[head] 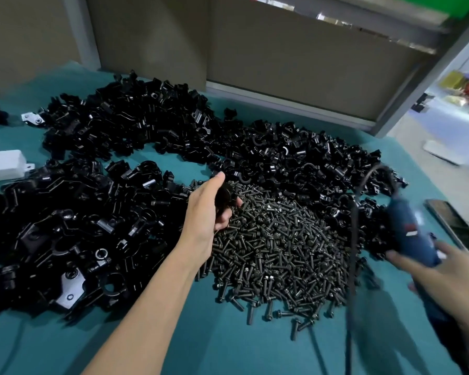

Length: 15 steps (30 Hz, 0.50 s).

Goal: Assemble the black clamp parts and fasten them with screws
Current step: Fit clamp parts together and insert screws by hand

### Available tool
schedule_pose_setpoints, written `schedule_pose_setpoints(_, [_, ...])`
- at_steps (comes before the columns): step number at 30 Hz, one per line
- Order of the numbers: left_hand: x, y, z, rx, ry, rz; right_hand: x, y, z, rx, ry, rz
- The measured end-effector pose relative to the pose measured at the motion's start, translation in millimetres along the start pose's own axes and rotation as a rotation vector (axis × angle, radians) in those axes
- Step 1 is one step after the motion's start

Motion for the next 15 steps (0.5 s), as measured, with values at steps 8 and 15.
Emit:
schedule_pose_setpoints(8, [0, -2, 2, -0.02, -0.021, -0.012, 34, 18, -48, 0.159, 0.169, -0.06])
schedule_pose_setpoints(15, [-1, 0, -2, 0.049, -0.154, -0.067, 36, 38, 56, -0.304, 0.175, -0.232])
Point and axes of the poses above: each hand's wrist, its own y-axis away from the middle knuckle, its own x-axis out of the palm, z = x × y, the point moved 6 cm from there along -y, towards the middle knuckle, and after that the axes turned 15 degrees about -y, right-handed, at the moved point
